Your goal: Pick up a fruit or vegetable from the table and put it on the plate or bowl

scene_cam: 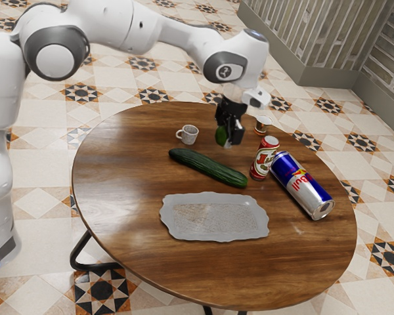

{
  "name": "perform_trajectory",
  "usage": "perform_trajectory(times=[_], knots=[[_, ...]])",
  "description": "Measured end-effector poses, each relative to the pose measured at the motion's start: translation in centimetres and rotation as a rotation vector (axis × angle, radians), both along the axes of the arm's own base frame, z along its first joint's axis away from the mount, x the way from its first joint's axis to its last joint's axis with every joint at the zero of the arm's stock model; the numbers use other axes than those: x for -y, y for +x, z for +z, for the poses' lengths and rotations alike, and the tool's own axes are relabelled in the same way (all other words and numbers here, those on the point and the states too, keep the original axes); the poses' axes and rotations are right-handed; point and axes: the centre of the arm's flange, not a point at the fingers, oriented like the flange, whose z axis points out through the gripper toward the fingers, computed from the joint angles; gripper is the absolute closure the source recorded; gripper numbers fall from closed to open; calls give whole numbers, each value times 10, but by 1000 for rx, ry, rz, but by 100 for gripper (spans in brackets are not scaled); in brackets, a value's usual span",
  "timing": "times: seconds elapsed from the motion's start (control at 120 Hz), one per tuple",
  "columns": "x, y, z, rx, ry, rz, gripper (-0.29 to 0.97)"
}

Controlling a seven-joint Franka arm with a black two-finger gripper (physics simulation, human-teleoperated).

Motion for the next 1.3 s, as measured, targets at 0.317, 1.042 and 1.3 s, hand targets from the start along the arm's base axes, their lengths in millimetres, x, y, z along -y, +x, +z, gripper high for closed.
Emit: perform_trajectory(times=[0.317, 1.042, 1.3], knots=[[109, -23, 34, 17, -9, -174, 43], [213, -51, 5, -53, 1, -361, 44], [214, -52, 7, -47, 0, -363, 14]])
